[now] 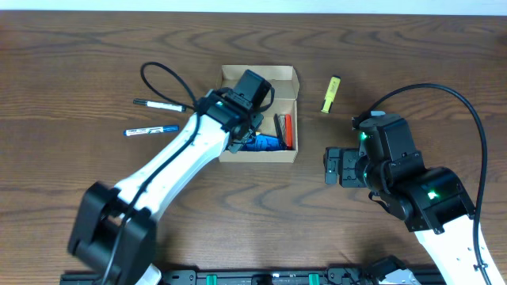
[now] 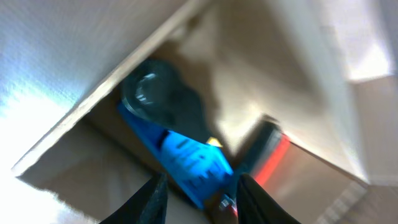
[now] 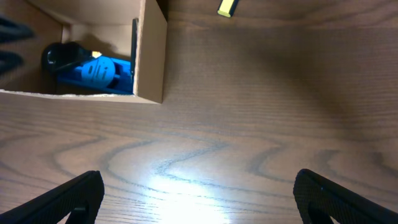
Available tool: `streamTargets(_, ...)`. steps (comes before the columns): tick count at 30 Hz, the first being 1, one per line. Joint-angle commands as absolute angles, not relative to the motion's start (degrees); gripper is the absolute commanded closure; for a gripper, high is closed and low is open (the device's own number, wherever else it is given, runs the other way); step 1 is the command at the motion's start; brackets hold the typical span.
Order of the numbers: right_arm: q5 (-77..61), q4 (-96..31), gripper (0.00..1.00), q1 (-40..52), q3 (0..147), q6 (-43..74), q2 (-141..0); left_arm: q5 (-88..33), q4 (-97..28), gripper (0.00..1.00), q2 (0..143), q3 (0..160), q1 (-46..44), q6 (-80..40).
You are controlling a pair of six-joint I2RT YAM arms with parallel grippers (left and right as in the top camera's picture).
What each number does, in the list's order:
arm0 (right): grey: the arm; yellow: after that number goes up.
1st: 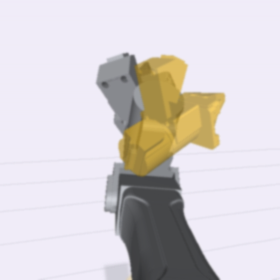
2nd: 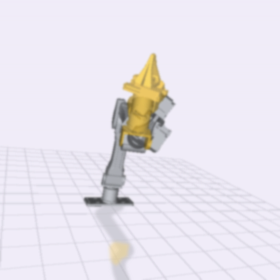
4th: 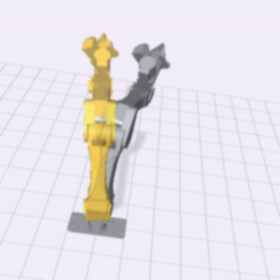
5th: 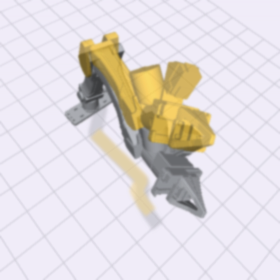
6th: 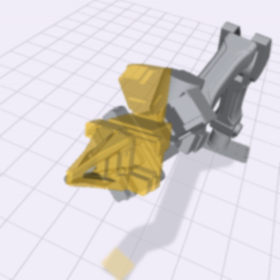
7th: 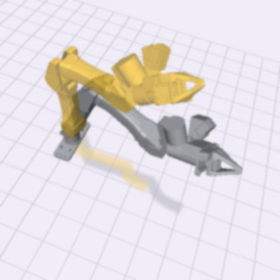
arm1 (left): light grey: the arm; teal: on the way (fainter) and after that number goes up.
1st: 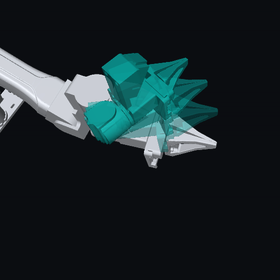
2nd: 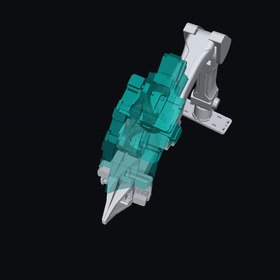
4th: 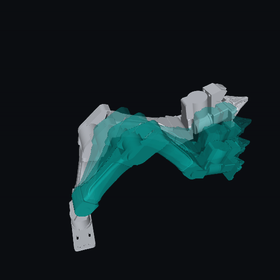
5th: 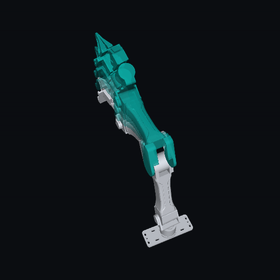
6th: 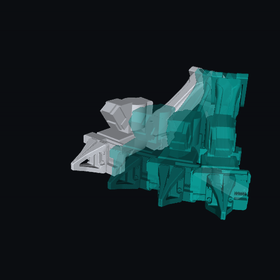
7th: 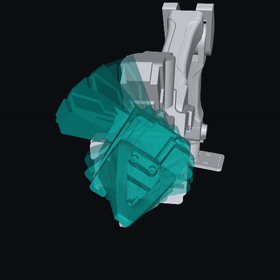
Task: Pack container
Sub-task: 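Open the left gripper and withdraw it left of the box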
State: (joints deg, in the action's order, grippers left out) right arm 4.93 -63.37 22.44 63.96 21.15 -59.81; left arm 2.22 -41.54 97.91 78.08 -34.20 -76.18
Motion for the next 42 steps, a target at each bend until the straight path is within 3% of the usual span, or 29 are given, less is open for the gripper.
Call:
streamTargets(1, 5.6, -63.4, 0.01, 22.0, 63.7, 20.5, -59.3, 6.1, -41.3, 0.63, 92.1, 81.3, -34.2, -63.8)
streamTargets(10, 5.6, -63.4, 0.01, 22.0, 63.7, 20.5, -59.3, 6.5, -46.7, 0.65, 81.0, 81.3, -34.1, -24.3)
streamTargets(19, 5.3, -63.5, 0.01, 22.0, 63.7, 20.8, -59.3, 3.7, -57.0, 0.59, 69.9, 81.2, -33.1, -2.8)
streamTargets(26, 4.6, -62.0, 0.01, 22.0, 63.7, 20.7, -59.3, -3.8, -60.3, 0.59, 65.5, 81.1, -31.3, 4.1)
streamTargets(32, 5.9, -57.1, 0.02, 20.3, 63.7, 25.6, -63.9, -13.2, -60.9, 0.58, 64.6, 81.0, -24.4, 8.2)
streamTargets(42, 5.6, -49.4, 0.09, 10.2, 68.1, 30.9, -80.0, -18.2, -62.3, 0.44, 64.7, 80.8, -16.9, 11.9)
